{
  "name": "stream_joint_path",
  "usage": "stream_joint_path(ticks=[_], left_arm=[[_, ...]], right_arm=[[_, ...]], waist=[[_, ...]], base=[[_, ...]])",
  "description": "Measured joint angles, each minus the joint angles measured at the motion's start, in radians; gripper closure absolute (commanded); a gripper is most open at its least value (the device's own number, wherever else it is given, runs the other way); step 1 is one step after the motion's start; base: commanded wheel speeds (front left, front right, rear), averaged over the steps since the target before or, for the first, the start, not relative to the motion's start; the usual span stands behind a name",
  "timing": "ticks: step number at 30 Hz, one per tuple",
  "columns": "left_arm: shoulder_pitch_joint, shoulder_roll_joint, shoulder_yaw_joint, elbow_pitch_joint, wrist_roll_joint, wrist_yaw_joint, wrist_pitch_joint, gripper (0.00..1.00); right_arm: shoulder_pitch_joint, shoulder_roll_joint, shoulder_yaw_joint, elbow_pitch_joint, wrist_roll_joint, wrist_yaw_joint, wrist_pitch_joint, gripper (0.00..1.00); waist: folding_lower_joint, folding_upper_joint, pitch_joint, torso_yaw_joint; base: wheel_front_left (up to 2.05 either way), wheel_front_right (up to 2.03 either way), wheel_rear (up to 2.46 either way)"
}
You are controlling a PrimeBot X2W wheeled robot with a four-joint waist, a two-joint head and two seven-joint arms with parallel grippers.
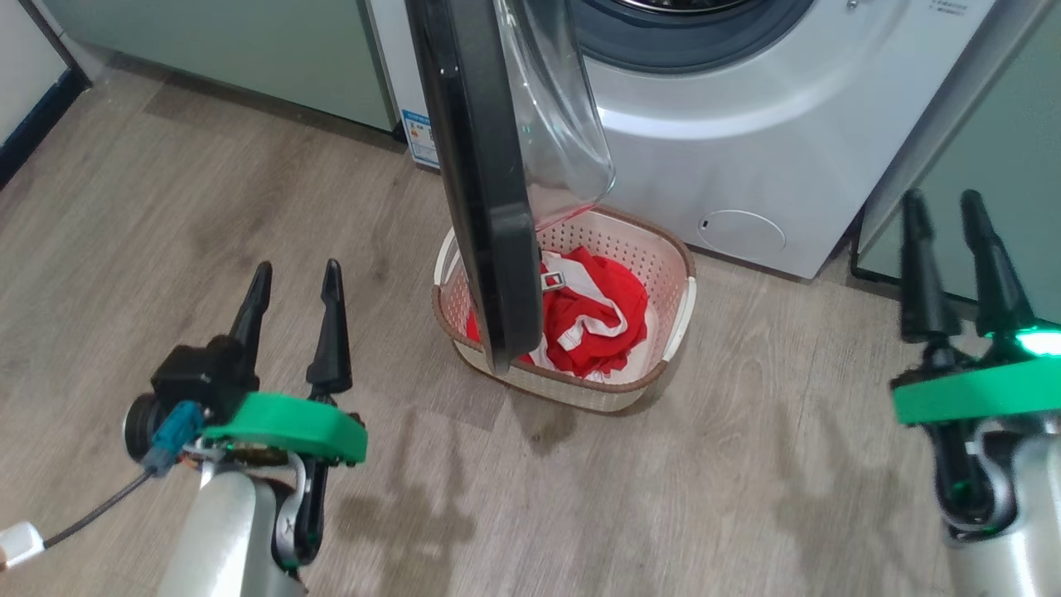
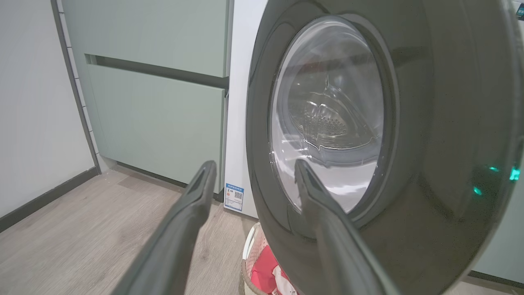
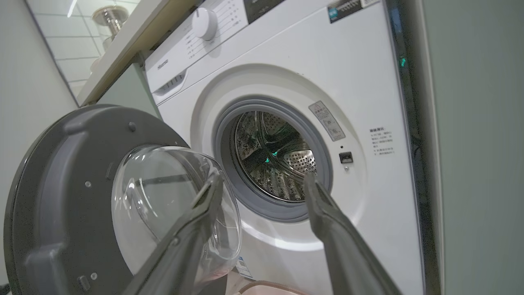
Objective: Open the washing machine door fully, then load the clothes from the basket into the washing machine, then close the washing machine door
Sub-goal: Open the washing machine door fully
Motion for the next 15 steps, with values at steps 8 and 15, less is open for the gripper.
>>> stream_joint_path(ticks=[8, 15], left_arm=[[0.028, 0.008, -0.005, -0.002, 0.000, 0.008, 0.000, 0.00], [0.035, 0.009, -0.016, 0.002, 0.000, 0.008, 0.000, 0.00]], right_arm=[[0.005, 0.055, 0.035, 0.004, -0.274, 0.001, 0.001, 0.00], [0.036, 0.079, 0.051, 0.106, -0.346, 0.001, -0.008, 0.00]], waist=[[0.0000, 0.0000, -0.014, -0.001], [0.0000, 0.0000, -0.022, 0.002]], base=[[0.00, 0.00, 0.00], [0.00, 0.00, 0.00]])
